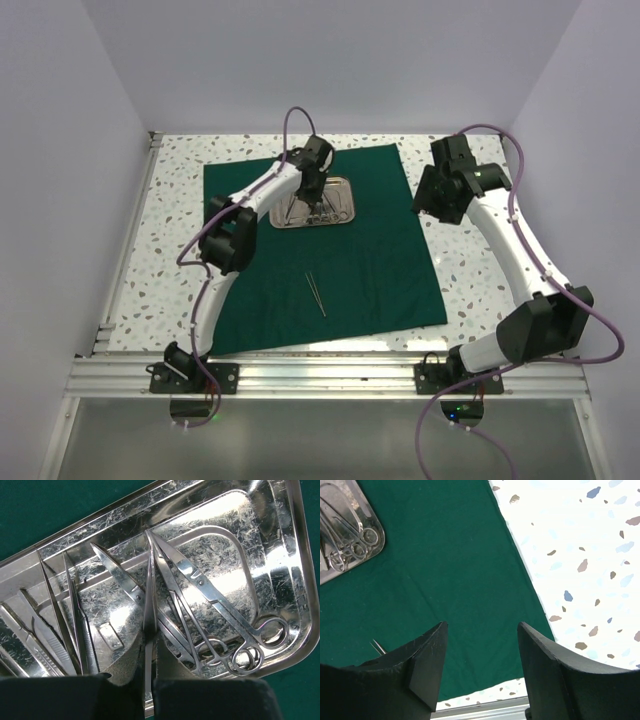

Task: Open and lay out the surgical kit
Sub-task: Pick up the medical item from the container, then place the medical item in the surgical kit.

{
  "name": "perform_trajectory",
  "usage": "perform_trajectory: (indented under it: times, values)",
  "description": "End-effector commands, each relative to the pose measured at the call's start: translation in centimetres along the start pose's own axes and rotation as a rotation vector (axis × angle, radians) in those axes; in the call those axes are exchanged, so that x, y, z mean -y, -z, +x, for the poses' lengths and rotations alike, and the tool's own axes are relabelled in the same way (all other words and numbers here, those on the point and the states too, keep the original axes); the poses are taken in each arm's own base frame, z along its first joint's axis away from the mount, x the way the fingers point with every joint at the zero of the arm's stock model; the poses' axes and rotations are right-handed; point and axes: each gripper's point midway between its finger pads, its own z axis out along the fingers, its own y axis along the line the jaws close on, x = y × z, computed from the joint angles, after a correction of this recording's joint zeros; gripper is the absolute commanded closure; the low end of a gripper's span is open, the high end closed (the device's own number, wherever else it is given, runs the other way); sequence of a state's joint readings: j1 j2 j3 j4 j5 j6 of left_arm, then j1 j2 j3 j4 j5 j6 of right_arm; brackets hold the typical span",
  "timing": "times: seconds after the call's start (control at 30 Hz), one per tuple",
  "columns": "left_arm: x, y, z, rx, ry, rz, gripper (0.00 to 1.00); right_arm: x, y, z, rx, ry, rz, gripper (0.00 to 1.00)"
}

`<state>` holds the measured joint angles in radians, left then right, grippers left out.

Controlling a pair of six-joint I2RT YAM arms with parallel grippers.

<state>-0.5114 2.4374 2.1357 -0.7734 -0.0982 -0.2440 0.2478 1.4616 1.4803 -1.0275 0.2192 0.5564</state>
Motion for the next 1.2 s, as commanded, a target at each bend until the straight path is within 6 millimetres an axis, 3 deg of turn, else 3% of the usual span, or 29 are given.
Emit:
perform_trajectory:
  times: [0.0,0.1,0.13,0.27,0.37,0.47,0.5,0.6,0.73,0.87,0.93,0.97,1.03,1.07,1.13,1.17]
  values:
    - [-0.7,4.7,-2.7,0.063,0.05,0.012,1.0,0.0,0.3,-0.8,0.019,0.005,0.008,0.38]
    - [-1.0,7.3,-3.7,0.101,0.11,0.027,1.0,0.1,0.9,-1.5,0.032,0.004,0.018,0.38]
    - [-0.9,9.2,-4.4,0.133,0.127,0.042,1.0,0.1,1.2,-1.6,0.036,0.002,0.017,0.38]
    - [0.0,11.9,-2.5,0.118,0.224,0.096,1.0,0.8,2.9,-2.0,0.064,-0.028,0.028,0.38]
    - [0.8,13.5,2.1,0.072,0.283,0.115,1.0,1.2,4.3,-0.9,0.062,-0.06,0.008,0.38]
    - [2.1,14.0,6.0,0.021,0.301,0.107,1.0,1.8,5.0,0.8,0.05,-0.08,-0.016,0.39]
    - [2.3,14.2,8.4,-0.009,0.323,0.104,1.0,2.0,6.2,1.1,0.075,-0.094,-0.051,0.38]
    - [3.5,14.2,13.0,-0.054,0.339,0.085,1.0,2.7,6.7,2.8,0.08,-0.095,-0.08,0.38]
    - [5.1,13.7,17.4,-0.116,0.369,0.052,1.0,2.9,7.1,5.0,0.037,-0.058,-0.134,0.38]
    - [6.7,12.9,19.9,-0.156,0.436,0.031,1.0,3.6,8.6,6.7,0.029,-0.013,-0.155,0.38]
    - [7.7,12.3,20.8,-0.185,0.442,0.026,0.92,3.5,9.1,7.4,0.017,-0.011,-0.177,0.38]
    - [8.1,12.1,21.0,-0.197,0.467,0.018,0.74,3.5,9.5,8.1,0.009,-0.014,-0.198,0.37]
    - [9.2,11.9,21.2,-0.217,0.471,0.026,0.65,3.3,9.7,8.7,0.003,-0.001,-0.22,0.37]
    - [10.0,12.3,20.5,-0.203,0.486,0.044,0.52,3.5,9.8,9.1,0.003,0.003,-0.218,0.37]
    - [11.2,13.0,20.0,-0.194,0.476,0.055,0.42,3.7,10.0,9.5,0.006,0.015,-0.22,0.37]
    - [11.8,13.8,18.4,-0.165,0.481,0.074,0.33,3.9,10.2,9.7,0.01,0.021,-0.22,0.37]
